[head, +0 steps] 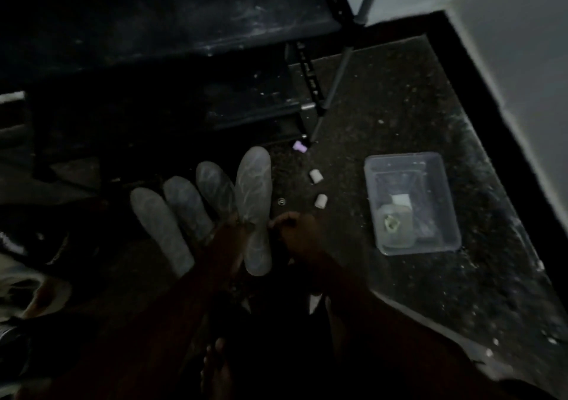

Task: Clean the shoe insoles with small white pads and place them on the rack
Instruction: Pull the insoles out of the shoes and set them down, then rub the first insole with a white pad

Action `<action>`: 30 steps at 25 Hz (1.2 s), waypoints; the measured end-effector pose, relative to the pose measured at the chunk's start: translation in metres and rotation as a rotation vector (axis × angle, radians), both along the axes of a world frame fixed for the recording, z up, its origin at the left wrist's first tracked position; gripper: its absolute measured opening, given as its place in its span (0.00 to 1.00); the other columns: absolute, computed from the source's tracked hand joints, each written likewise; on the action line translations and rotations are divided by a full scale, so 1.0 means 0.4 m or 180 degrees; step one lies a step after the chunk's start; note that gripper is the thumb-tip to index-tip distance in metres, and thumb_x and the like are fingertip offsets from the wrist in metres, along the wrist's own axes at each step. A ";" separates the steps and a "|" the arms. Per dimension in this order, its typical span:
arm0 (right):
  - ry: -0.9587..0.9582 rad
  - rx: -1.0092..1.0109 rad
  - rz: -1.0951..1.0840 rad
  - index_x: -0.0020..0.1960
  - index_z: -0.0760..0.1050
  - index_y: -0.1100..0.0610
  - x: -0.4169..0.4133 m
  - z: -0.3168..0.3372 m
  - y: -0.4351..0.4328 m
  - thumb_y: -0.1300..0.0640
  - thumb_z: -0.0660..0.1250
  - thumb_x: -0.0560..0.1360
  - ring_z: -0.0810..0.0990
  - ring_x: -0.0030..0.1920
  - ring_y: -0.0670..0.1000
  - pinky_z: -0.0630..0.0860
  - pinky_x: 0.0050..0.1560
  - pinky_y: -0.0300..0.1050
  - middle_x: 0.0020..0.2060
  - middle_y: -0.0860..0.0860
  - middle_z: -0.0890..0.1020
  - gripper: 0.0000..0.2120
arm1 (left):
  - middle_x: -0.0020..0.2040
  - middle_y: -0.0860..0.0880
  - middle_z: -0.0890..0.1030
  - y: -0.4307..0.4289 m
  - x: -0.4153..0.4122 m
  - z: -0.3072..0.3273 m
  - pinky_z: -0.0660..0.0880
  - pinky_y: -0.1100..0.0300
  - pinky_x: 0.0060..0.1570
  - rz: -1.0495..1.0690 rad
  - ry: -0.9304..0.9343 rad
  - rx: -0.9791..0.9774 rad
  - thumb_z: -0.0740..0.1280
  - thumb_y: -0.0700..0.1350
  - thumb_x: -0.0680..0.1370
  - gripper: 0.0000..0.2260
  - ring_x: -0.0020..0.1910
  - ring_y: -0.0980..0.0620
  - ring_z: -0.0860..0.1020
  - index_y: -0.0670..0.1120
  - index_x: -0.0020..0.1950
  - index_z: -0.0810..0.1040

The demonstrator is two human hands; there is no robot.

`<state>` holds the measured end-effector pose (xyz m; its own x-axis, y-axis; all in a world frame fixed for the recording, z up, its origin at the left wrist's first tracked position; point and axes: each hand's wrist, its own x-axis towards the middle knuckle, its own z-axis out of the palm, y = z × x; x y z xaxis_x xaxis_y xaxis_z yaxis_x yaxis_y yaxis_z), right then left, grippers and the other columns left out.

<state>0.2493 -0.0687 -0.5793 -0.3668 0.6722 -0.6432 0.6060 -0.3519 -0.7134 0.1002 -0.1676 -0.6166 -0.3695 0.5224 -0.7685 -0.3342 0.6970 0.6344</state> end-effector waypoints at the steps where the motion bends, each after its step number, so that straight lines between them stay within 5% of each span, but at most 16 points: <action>1: -0.0041 0.0043 -0.0296 0.39 0.84 0.51 0.039 0.012 0.017 0.52 0.69 0.75 0.87 0.44 0.53 0.84 0.53 0.54 0.41 0.52 0.88 0.08 | 0.62 0.41 0.80 0.026 0.028 0.007 0.77 0.43 0.63 -0.0001 -0.0120 0.0157 0.65 0.42 0.82 0.08 0.64 0.38 0.79 0.50 0.60 0.78; 5: -0.0314 0.0509 -0.0907 0.41 0.85 0.51 0.171 0.035 0.090 0.52 0.69 0.76 0.86 0.42 0.51 0.82 0.49 0.48 0.38 0.51 0.87 0.08 | 0.54 0.35 0.83 0.118 0.145 0.067 0.82 0.46 0.52 -0.0011 -0.0771 0.0549 0.58 0.32 0.83 0.14 0.51 0.37 0.83 0.36 0.68 0.72; 9: -0.0890 0.1026 -0.1267 0.43 0.85 0.57 0.296 0.043 0.172 0.60 0.70 0.76 0.85 0.42 0.52 0.74 0.44 0.41 0.39 0.54 0.87 0.06 | 0.60 0.36 0.82 0.205 0.210 0.076 0.82 0.43 0.56 -0.0543 -0.0533 0.0139 0.60 0.36 0.84 0.15 0.55 0.39 0.84 0.38 0.70 0.71; 12: -0.1485 0.1156 -0.1347 0.40 0.82 0.60 0.372 0.020 0.225 0.60 0.66 0.79 0.84 0.42 0.58 0.75 0.43 0.45 0.38 0.58 0.85 0.11 | 0.53 0.35 0.82 0.281 0.250 0.052 0.84 0.51 0.41 -0.0457 -0.1094 0.0020 0.55 0.33 0.84 0.19 0.44 0.43 0.86 0.36 0.76 0.64; 14: -0.1710 0.1044 -0.1338 0.41 0.80 0.63 0.413 0.003 0.252 0.62 0.65 0.79 0.84 0.46 0.60 0.72 0.41 0.43 0.41 0.59 0.84 0.10 | 0.50 0.36 0.83 0.323 0.275 0.048 0.84 0.49 0.42 -0.0491 -0.1066 0.0101 0.56 0.32 0.84 0.19 0.43 0.42 0.86 0.37 0.76 0.65; 16: -0.1758 0.0891 -0.1210 0.51 0.81 0.65 0.443 -0.012 0.266 0.64 0.65 0.80 0.82 0.54 0.61 0.75 0.45 0.39 0.49 0.61 0.83 0.07 | 0.48 0.36 0.84 0.355 0.304 0.038 0.81 0.41 0.52 -0.0573 -0.0854 0.0270 0.58 0.32 0.84 0.18 0.47 0.38 0.84 0.38 0.73 0.68; 19: -0.2099 0.0867 -0.0793 0.62 0.78 0.62 0.463 -0.054 0.280 0.60 0.65 0.81 0.79 0.61 0.62 0.75 0.61 0.52 0.60 0.61 0.80 0.11 | 0.45 0.38 0.85 0.388 0.329 0.017 0.81 0.41 0.54 -0.0650 -0.0696 0.0408 0.59 0.32 0.83 0.16 0.45 0.39 0.85 0.39 0.70 0.72; 30: -0.2319 0.0909 0.0324 0.62 0.75 0.60 0.460 -0.136 0.286 0.61 0.62 0.81 0.78 0.60 0.62 0.76 0.59 0.54 0.61 0.60 0.77 0.11 | 0.46 0.38 0.85 0.409 0.355 -0.032 0.84 0.51 0.43 -0.0716 -0.0624 0.0438 0.58 0.32 0.83 0.14 0.42 0.42 0.85 0.39 0.68 0.73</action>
<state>0.4333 0.0458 -0.6338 0.0122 0.8333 -0.5527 0.9750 -0.1326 -0.1785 0.2421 -0.0038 -0.6295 -0.0850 0.6781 -0.7301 -0.3068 0.6793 0.6666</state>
